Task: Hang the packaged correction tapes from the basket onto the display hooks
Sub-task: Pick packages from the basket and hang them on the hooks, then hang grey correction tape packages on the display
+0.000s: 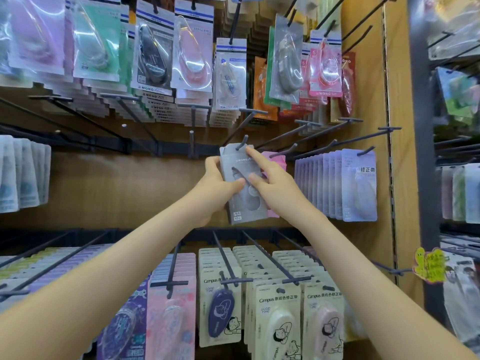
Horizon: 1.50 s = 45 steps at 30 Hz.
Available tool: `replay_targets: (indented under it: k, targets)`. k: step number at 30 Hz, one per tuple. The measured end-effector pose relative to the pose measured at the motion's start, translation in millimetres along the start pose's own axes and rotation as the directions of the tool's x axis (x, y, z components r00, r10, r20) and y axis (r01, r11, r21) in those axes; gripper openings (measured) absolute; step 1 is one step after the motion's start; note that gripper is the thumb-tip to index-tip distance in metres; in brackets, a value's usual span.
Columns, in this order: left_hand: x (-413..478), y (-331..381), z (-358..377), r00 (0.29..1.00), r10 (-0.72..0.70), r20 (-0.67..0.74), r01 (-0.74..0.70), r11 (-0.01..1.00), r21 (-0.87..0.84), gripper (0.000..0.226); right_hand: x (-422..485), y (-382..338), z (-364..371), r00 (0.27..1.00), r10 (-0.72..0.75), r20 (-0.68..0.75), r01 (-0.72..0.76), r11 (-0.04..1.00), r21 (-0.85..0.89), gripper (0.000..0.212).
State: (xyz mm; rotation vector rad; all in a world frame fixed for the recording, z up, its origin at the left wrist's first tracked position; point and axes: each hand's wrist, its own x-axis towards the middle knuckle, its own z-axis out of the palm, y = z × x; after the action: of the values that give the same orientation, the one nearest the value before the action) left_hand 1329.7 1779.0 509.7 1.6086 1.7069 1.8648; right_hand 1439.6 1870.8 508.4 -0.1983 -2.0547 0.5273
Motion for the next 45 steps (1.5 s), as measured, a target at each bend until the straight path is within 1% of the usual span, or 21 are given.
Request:
replay_targets:
  k: [2,4,7,9,11,15,18,19,21,23,25,28,30,32,35,37,38,39,41,43,45]
  targets:
    - [3,-3,4,0.994,0.099,-0.045,-0.094,0.991,0.098,0.076,4,9,3,1.000,-0.018,-0.012,0.017,0.993,-0.114,0.059]
    - [8,-8,7,0.987,0.153,-0.057,-0.142,0.975,0.169,0.079,2,18,2,0.996,-0.039,-0.086,0.019,0.975,-0.223,0.055]
    - [20,-15,4,0.985,0.156,-0.073,-0.138,0.967,0.212,0.078,0,33,-8,0.968,-0.043,-0.247,-0.050,0.933,-0.356,0.044]
    - [26,-20,0,0.985,0.147,-0.085,-0.124,0.964,0.233,0.076,2,42,-15,0.958,0.006,-0.287,-0.125,0.909,-0.399,0.047]
    - [31,-24,-3,0.986,0.143,-0.090,-0.118,0.964,0.239,0.074,5,47,-20,0.965,0.050,-0.258,-0.157,0.896,-0.415,0.055]
    - [31,-30,-10,0.987,0.112,-0.115,-0.078,0.960,0.267,0.078,2,49,-17,0.986,0.091,-0.141,-0.140,0.908,-0.395,0.065]
    - [14,-28,-17,0.978,0.076,-0.196,-0.003,0.937,0.349,0.079,-11,34,-5,0.984,0.014,-0.176,-0.090,0.895,-0.437,0.064]
    - [4,-26,-20,0.971,0.088,-0.222,0.007,0.919,0.394,0.078,-16,25,0,0.980,-0.010,-0.199,-0.082,0.890,-0.448,0.063]
    - [-22,-20,-31,0.964,0.152,-0.220,-0.023,0.867,0.498,0.072,-29,1,15,0.975,-0.048,-0.218,-0.053,0.899,-0.435,0.062]
    - [-56,-15,-45,0.957,0.231,-0.174,-0.096,0.821,0.563,0.068,-43,-27,36,0.975,-0.130,-0.182,0.040,0.902,-0.430,0.060]
    - [-99,-16,-70,0.947,0.278,-0.158,-0.138,0.802,0.581,0.065,-61,-63,69,0.965,-0.236,-0.116,0.175,0.906,-0.386,0.058]
    - [-165,-28,-123,0.916,0.340,-0.211,-0.135,0.759,0.636,0.060,-91,-115,132,0.928,-0.369,-0.056,0.339,0.896,-0.286,0.055]
    - [-213,-42,-169,0.900,0.354,-0.255,-0.109,0.748,0.655,0.057,-112,-147,187,0.911,-0.411,-0.034,0.396,0.896,-0.203,0.053]
    - [-267,-63,-217,0.897,0.303,-0.321,-0.014,0.745,0.667,0.052,-135,-176,250,0.913,-0.408,0.017,0.407,0.908,-0.100,0.054]
    - [-354,-106,-284,0.891,0.161,-0.424,0.187,0.721,0.667,0.051,-179,-210,348,0.911,-0.351,0.218,0.355,0.935,0.019,0.053]
    - [-412,-141,-321,0.880,0.019,-0.475,0.329,0.696,0.638,0.050,-215,-222,412,0.877,-0.330,0.349,0.327,0.942,0.070,0.051]
    - [-440,-160,-336,0.861,-0.064,-0.504,0.409,0.675,0.614,0.050,-235,-227,443,0.851,-0.314,0.421,0.302,0.948,0.098,0.049]
    - [-469,-182,-350,0.829,-0.141,-0.541,0.489,0.651,0.581,0.049,-257,-229,474,0.814,-0.296,0.500,0.274,0.954,0.119,0.048]
    - [-524,-228,-371,0.729,-0.277,-0.625,0.642,0.595,0.484,0.044,-306,-226,532,0.719,-0.270,0.640,0.239,0.961,0.137,0.047]
    - [-586,-284,-386,0.587,-0.416,-0.695,0.783,0.512,0.354,0.037,-364,-216,591,0.616,-0.239,0.751,0.198,0.969,0.147,0.046]
    - [-655,-346,-390,0.419,-0.552,-0.721,0.894,0.390,0.221,0.032,-435,-197,649,0.487,-0.205,0.849,0.171,0.976,0.138,0.045]
